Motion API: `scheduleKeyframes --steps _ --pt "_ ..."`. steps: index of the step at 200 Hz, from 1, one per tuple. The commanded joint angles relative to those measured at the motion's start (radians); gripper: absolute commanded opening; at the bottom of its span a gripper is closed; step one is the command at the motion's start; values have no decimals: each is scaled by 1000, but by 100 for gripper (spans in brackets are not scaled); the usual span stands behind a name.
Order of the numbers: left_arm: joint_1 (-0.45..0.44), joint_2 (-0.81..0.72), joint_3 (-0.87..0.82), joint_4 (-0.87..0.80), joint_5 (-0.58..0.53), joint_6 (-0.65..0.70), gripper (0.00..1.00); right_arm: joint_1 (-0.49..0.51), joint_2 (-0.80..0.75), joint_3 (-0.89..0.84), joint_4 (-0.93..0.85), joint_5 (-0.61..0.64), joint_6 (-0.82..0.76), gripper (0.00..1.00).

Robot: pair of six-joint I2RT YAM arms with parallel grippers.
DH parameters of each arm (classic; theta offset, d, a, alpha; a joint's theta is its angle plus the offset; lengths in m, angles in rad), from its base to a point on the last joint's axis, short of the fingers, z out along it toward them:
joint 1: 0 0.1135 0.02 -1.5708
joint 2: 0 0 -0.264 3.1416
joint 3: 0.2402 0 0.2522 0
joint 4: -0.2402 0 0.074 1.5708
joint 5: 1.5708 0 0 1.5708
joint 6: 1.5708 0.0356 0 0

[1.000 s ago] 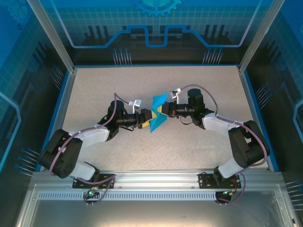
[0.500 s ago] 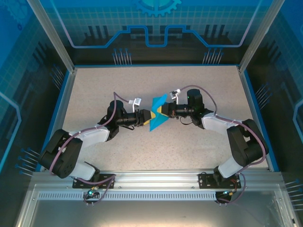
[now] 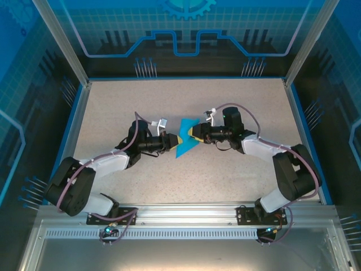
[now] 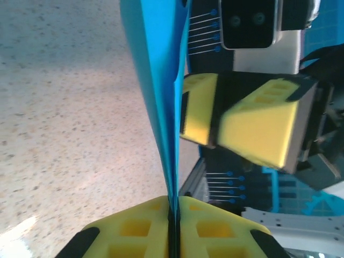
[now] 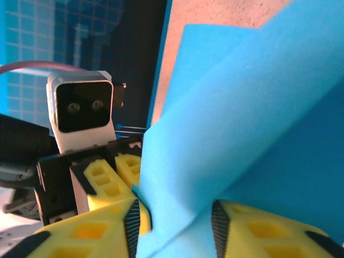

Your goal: Fold a paper plane with a square sheet of paper (pick it up from the middle)

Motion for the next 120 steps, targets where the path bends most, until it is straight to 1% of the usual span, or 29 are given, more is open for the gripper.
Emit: scheduleKeyframes --steps 1,16,32,43,55,76,92,108,120 --pt "-2 -92 88 -349 -144 190 9 -26 -120 12 -227 166 -113 55" --pt "-6 -142 145 -560 -273 299 9 -34 -184 1 -322 278 -153 63" --pt "-24 -177 220 -757 -448 400 9 -37 -240 -13 -406 391 -177 71" --pt "-45 -185 262 -850 -564 448 9 -36 -273 -31 -440 453 -180 75" --pt "-71 -178 308 -938 -687 480 9 -36 -306 -53 -460 502 -177 78" --pt "-117 -135 376 -1055 -901 490 9 -37 -345 -79 -486 563 -167 80" --pt "-150 -77 429 -1140 -1063 464 9 -37 -361 -88 -507 590 -162 81" --pt "-177 -9 477 -1212 -1195 427 9 -36 -369 -93 -516 598 -162 81" --pt "-195 38 504 -1247 -1257 403 9 -37 -372 -97 -521 598 -163 81"
